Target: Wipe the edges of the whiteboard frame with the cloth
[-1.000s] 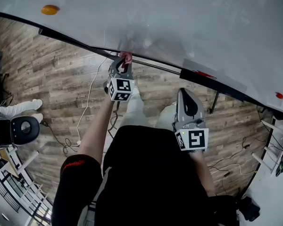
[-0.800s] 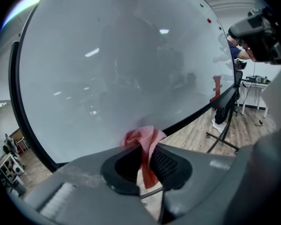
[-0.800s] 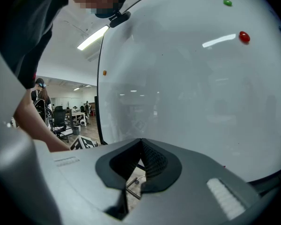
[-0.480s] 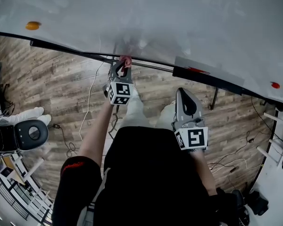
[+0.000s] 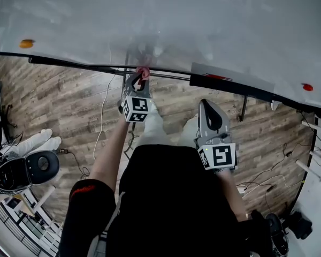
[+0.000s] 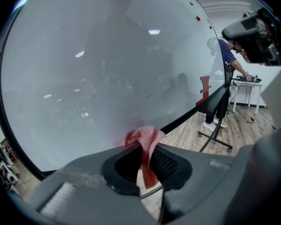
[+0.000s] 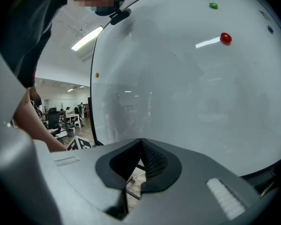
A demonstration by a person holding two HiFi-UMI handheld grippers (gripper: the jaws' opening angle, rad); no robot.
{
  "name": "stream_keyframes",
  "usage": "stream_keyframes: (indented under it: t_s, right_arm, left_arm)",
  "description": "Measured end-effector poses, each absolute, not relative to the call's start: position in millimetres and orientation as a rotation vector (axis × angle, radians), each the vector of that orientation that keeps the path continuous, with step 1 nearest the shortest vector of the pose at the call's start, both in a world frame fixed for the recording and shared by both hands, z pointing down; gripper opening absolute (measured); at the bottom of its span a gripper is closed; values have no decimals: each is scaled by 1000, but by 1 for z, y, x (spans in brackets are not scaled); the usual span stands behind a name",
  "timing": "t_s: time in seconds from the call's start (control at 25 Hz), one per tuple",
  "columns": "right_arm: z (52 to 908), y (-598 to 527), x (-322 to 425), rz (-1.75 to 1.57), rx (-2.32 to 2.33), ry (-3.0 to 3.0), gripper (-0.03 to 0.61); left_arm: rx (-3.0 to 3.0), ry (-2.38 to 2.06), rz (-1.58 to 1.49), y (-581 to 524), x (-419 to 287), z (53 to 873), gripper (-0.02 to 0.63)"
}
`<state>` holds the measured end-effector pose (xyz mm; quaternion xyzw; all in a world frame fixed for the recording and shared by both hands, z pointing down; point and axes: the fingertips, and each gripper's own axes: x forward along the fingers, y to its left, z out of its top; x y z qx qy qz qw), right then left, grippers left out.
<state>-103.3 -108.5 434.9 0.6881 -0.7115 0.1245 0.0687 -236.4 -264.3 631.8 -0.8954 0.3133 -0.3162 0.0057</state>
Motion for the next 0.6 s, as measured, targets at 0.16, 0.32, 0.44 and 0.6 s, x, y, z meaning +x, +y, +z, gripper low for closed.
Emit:
stream_keyframes:
  t_s: [0.16,0.32,0.44,0.6]
  right_arm:
    - [436,-105,-96,378,2086,-2133,2]
    - [435,-100,-89,380,2104,-2120,2]
    - [436,-96,-81,382,2120,-2108,2]
    - [436,-92,-73,391,2139,-2095,2]
  left_arm:
    - [-2801,930,-994,-257,-224,632,44]
    - [-2798,878,-998,-250,-212,631,44]
    - [-2797,851,-1003,-245,-205,631,44]
    - [-2794,819,-1009,-240,-197,631,44]
